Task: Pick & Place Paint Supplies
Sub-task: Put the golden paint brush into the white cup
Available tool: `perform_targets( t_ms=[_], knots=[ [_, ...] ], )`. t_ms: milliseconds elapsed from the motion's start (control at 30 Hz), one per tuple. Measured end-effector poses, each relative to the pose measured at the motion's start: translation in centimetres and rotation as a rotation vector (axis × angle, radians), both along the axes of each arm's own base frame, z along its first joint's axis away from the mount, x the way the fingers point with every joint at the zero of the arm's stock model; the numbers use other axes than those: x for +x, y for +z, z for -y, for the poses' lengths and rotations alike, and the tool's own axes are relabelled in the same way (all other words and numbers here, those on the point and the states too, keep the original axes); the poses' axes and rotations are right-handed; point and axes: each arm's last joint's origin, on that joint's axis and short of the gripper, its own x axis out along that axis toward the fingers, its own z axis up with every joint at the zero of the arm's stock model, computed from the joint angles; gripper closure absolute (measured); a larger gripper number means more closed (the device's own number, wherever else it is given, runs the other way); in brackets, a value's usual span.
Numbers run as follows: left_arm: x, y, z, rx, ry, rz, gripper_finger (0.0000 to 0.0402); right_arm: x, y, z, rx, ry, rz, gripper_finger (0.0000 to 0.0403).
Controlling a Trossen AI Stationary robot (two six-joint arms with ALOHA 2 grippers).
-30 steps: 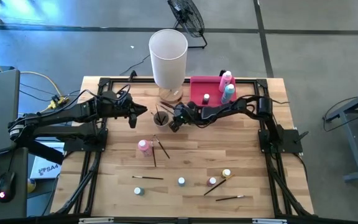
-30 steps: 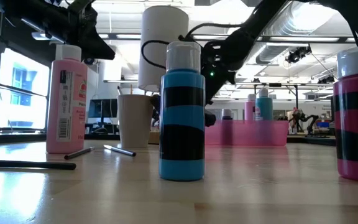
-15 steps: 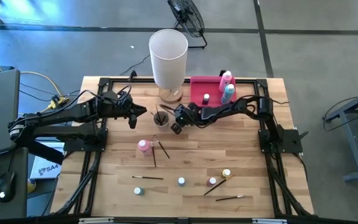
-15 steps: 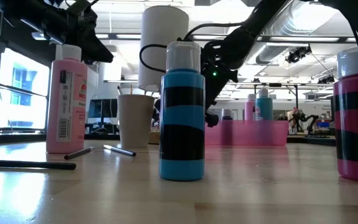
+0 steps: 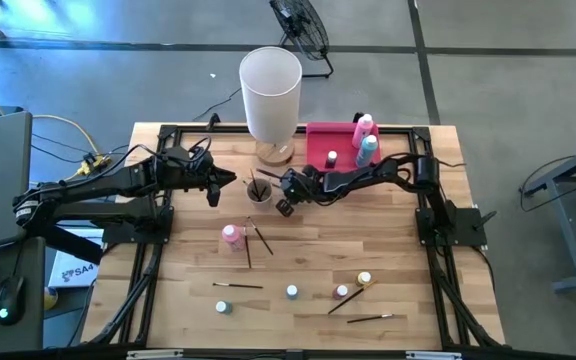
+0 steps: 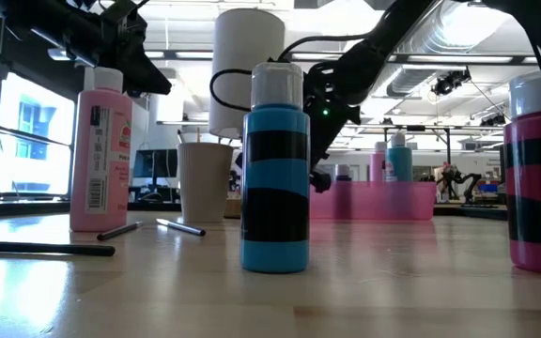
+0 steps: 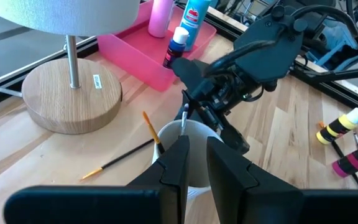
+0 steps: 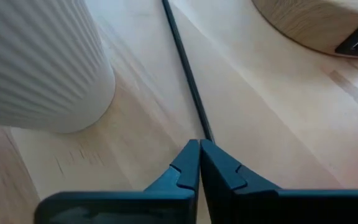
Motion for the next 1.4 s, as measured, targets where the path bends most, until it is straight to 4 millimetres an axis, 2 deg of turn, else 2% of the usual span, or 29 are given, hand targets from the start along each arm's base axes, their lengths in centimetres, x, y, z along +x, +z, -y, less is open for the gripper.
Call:
perform_targets(
  t_ms=[233, 567, 800, 1000, 1167, 1267, 1400],
  knots=[
    [0.0, 0.0, 0.0, -0.001, -0.001, 0.0, 0.0348, -0.7, -0.4, -0.8, 0.023, 0.012, -0.102, 0.0399],
    [0.0, 0.0, 0.0, -0.001, -0.002, 0.0, 0.0348, -2.4, 1.1, -1.8, 0.036, 0.056, -0.242, 0.04],
    [0.0, 0.0, 0.0, -0.001, -0.003, 0.0, 0.0348, -1.6, 1.7, -1.4, 0.022, 0.124, -0.145, 0.0398],
    [0.0, 0.0, 0.0, -0.001, -0.003, 0.0, 0.0348, -1.6, 1.8, 0.1, -0.02, 0.148, -0.132, 0.0397],
    [0.0, 0.0, 0.0, -0.001, -0.003, 0.0, 0.0348, -1.0, 2.4, 1.3, 0.033, 0.177, -0.019, 0.0397],
    [0.0, 0.0, 0.0, 0.004, -0.005, -0.003, 0.0348, -0.9, 2.5, 1.4, 0.028, 0.192, -0.002, 0.0382],
    [0.0, 0.0, 0.0, 0.035, -0.018, -0.013, 0.0348, -0.7, 2.5, 1.5, 0.018, 0.235, 0.01, 0.0328]
  ],
)
